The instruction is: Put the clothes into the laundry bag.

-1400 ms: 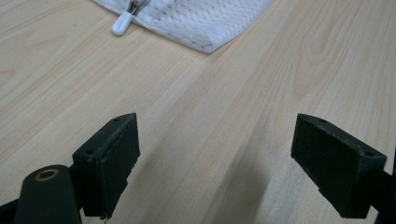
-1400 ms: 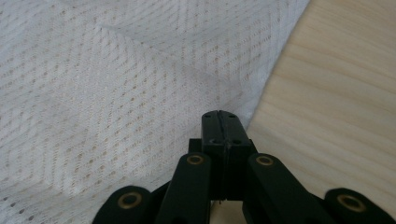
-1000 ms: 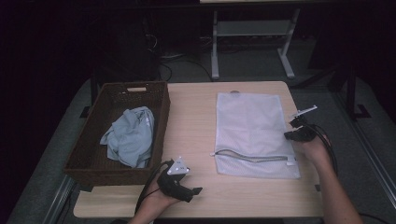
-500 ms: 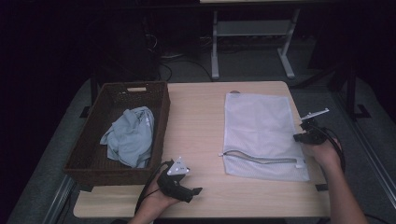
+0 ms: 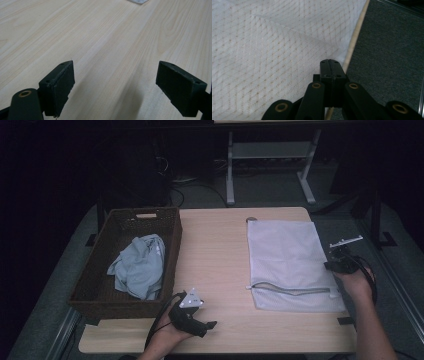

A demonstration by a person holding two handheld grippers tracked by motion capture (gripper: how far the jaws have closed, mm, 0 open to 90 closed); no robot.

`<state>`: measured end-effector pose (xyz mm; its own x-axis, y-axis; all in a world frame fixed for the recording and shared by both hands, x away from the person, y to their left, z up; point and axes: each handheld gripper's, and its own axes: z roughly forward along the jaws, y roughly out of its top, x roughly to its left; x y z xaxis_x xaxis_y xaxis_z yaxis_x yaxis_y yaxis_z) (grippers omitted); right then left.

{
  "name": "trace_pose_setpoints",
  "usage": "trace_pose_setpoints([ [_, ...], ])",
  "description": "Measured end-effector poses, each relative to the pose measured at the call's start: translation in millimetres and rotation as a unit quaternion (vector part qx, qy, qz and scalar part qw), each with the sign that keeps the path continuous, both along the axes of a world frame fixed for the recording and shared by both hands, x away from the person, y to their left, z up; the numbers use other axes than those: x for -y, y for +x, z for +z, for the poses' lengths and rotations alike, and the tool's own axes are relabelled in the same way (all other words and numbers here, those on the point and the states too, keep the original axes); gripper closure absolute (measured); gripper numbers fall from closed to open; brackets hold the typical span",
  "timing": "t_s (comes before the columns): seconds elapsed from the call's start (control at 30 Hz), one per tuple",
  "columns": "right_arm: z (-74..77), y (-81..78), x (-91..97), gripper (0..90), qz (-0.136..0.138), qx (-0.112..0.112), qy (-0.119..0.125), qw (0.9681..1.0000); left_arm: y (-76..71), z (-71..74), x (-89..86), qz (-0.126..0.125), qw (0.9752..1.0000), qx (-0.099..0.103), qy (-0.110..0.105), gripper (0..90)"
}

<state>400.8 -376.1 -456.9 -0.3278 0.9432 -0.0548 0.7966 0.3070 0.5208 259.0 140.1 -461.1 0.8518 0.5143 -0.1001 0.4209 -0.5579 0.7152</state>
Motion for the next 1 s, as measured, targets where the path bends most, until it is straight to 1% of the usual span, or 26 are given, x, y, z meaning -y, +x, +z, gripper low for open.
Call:
trace_pose_setpoints([
  [0.03,0.0,0.0,0.0,89.5,0.0,0.0,0.0,1.0,0.0,0.0,0.0,0.0,1.0,0.0,0.0,14.8],
  [0.1,-0.5,0.5,5.0,89.5,-0.009,0.004,-0.003,0.9999,-0.5,0.4,-0.4,0.0,1.0,0.001,-0.001,14.8],
  [0.23,-1.1,0.1,8.9,89.5,-0.015,0.008,-0.001,0.9999,-0.5,0.3,-0.2,0.0,1.0,0.001,0.0,14.8],
  [0.3,-3.7,1.0,10.8,89.5,-0.023,0.003,-0.024,0.9994,-0.1,0.1,0.0,0.0,1.0,0.001,0.0,14.8],
  [0.37,-5.6,1.4,12.1,89.5,-0.025,0.001,-0.024,0.9994,0.1,0.1,0.1,0.0,1.0,0.0,0.0,14.8],
  [0.4,-6.6,1.3,13.4,89.5,-0.026,0.002,-0.02,0.9994,0.0,0.1,0.0,0.0,1.0,0.0,0.0,14.8],
  [0.43,-4.9,0.2,14.0,89.5,-0.029,0.011,-0.015,0.9994,0.0,0.1,0.0,-0.001,1.0,0.001,0.0,14.8],
  [0.57,5.9,-6.0,9.3,89.4,-0.019,0.033,0.004,0.9993,-0.2,0.5,-0.6,0.001,1.0,0.001,-0.001,14.8],
  [0.6,5.9,-6.0,9.3,89.4,-0.019,0.033,0.004,0.9993,-0.2,0.5,-0.6,0.001,1.0,0.001,-0.001,14.8],
  [0.63,8.2,-8.0,7.0,89.0,-0.014,0.037,0.008,0.9992,-0.3,0.5,-0.6,0.001,1.0,0.001,-0.001,14.8],
  [0.77,16.3,-19.2,-4.5,84.4,0.005,0.047,0.022,0.9986,-0.1,0.8,-1.0,0.002,1.0,0.001,-0.002,14.8],
  [0.8,20.2,-24.9,-10.1,80.5,0.014,0.054,0.027,0.9981,-0.2,0.7,-1.1,0.002,1.0,0.001,-0.001,14.8],
  [0.83,21.6,-27.3,-12.3,78.6,0.017,0.055,0.032,0.9978,-0.2,0.9,-1.4,0.001,1.0,0.001,0.001,14.8],
  [0.9,25.2,-35.6,-18.7,71.7,0.023,0.069,0.03,0.9969,-0.6,1.0,-1.5,0.0,1.0,0.002,0.001,14.9],
  [0.93,25.2,-35.6,-18.7,71.7,0.023,0.069,0.03,0.9969,-1.0,0.9,-1.3,0.002,1.0,0.001,-0.002,14.9],
  [1.0,28.0,-44.4,-23.1,66.9,0.029,0.078,0.032,0.996,-0.7,0.9,-1.5,0.0,1.0,0.002,0.001,14.8],
])
